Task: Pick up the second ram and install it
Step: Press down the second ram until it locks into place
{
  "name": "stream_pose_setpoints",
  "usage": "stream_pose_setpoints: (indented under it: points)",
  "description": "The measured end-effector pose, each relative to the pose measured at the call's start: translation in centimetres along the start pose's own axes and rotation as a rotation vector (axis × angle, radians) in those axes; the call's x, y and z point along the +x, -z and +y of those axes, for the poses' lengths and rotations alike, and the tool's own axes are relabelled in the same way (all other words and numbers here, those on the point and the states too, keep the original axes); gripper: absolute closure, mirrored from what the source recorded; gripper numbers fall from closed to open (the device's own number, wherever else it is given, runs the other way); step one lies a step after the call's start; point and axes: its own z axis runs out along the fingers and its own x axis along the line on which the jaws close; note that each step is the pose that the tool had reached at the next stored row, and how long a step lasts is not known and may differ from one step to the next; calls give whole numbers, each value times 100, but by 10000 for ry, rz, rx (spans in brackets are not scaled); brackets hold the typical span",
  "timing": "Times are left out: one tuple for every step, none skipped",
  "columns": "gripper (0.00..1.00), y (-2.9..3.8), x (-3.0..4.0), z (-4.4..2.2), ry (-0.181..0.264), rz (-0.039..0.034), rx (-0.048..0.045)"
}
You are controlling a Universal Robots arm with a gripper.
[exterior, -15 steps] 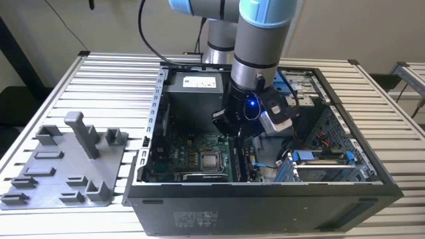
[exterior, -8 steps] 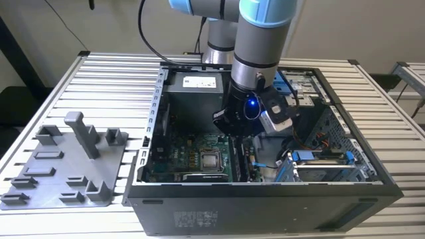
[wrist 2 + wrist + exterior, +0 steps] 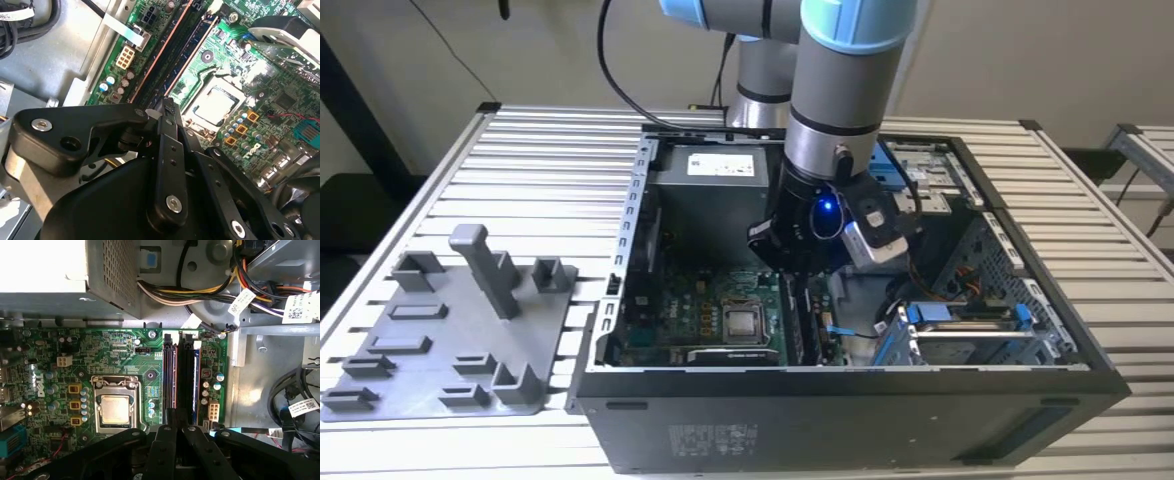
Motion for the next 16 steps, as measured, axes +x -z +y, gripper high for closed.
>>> stream_pose_setpoints:
  points:
    - [89, 1, 0, 0, 0, 0, 0]
    - [89, 1, 0, 0, 0, 0, 1]
    - [89, 2, 0, 0, 0, 0, 0]
    - [89, 2, 0, 0, 0, 0, 0]
    - [89, 3, 0, 0, 0, 0, 0]
    - [89, 3, 0, 0, 0, 0, 0]
    - [89, 4, 0, 0, 3, 0, 0]
    - [89, 4, 0, 0, 17, -1, 0]
    - [89, 3, 0, 0, 54, -3, 0]
    - [89, 3, 0, 0, 112, -6, -1]
    - [89, 3, 0, 0, 192, -10, -1]
    - [89, 3, 0, 0, 297, -16, -1]
    - [89, 4, 0, 0, 427, -22, -1]
    - [89, 4, 0, 0, 586, -30, -1]
    - [89, 4, 0, 0, 752, -40, -2]
    - [89, 4, 0, 0, 931, -49, -2]
